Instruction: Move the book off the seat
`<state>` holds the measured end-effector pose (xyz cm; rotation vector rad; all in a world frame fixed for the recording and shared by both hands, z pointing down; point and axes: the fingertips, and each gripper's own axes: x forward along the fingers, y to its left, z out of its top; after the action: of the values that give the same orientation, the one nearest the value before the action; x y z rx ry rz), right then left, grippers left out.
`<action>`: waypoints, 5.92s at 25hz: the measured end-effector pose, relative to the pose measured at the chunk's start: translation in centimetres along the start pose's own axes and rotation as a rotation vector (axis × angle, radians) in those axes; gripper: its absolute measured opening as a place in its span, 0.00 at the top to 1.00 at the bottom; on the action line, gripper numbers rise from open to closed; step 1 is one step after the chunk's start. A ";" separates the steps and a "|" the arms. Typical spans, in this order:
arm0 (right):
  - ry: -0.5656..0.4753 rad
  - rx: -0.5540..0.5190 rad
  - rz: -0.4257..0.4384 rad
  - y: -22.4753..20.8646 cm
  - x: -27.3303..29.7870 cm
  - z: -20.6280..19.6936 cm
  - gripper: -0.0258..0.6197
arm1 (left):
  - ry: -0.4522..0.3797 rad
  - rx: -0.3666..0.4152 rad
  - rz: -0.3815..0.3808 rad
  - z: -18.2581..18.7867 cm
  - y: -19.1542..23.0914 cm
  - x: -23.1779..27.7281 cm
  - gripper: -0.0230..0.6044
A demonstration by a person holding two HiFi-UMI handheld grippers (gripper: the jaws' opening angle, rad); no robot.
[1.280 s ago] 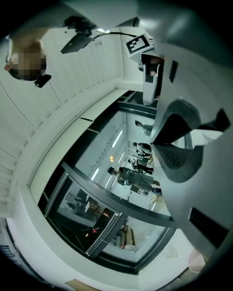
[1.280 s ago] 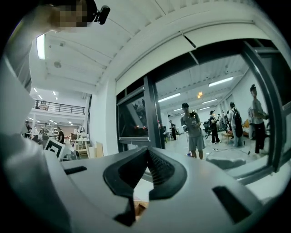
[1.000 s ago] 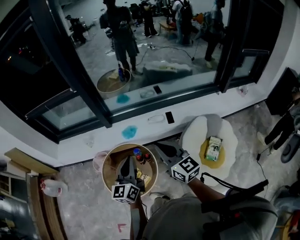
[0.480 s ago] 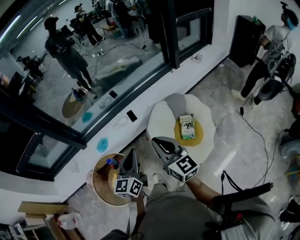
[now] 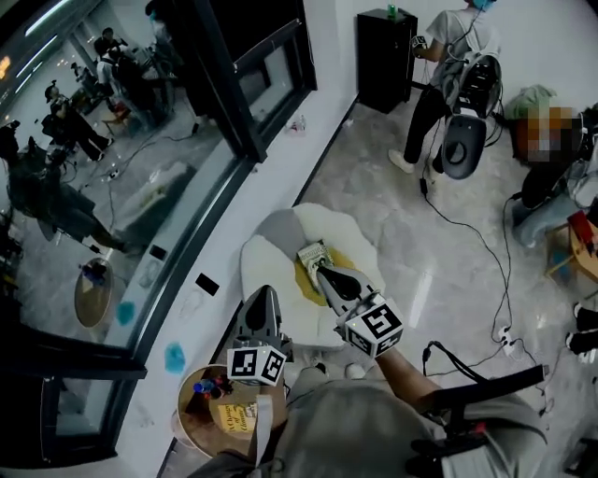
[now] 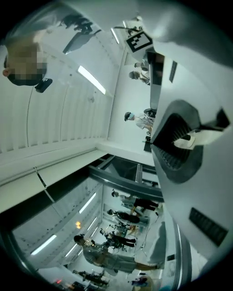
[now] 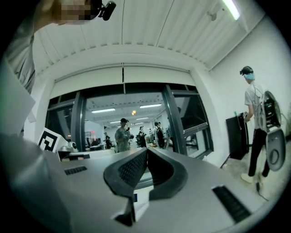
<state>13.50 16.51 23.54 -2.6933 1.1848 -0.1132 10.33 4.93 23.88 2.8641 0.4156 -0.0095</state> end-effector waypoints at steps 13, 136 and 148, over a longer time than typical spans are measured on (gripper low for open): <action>0.027 -0.066 -0.234 -4.9 8.4 1.7 0.94 | 0.044 -0.038 -0.228 0.7 5.0 9.4 0.94; 1.069 0.571 0.059 -29.2 4.2 -92.8 0.51 | 0.987 -0.568 -0.092 -89.4 23.6 17.5 0.48; 0.806 0.755 0.139 -29.6 6.7 -88.6 0.51 | 0.956 -0.660 -0.102 -89.0 23.7 17.5 0.48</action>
<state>26.24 18.01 116.32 -1.8874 1.1492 -1.4030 31.19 9.45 115.20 2.0153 0.5789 1.2446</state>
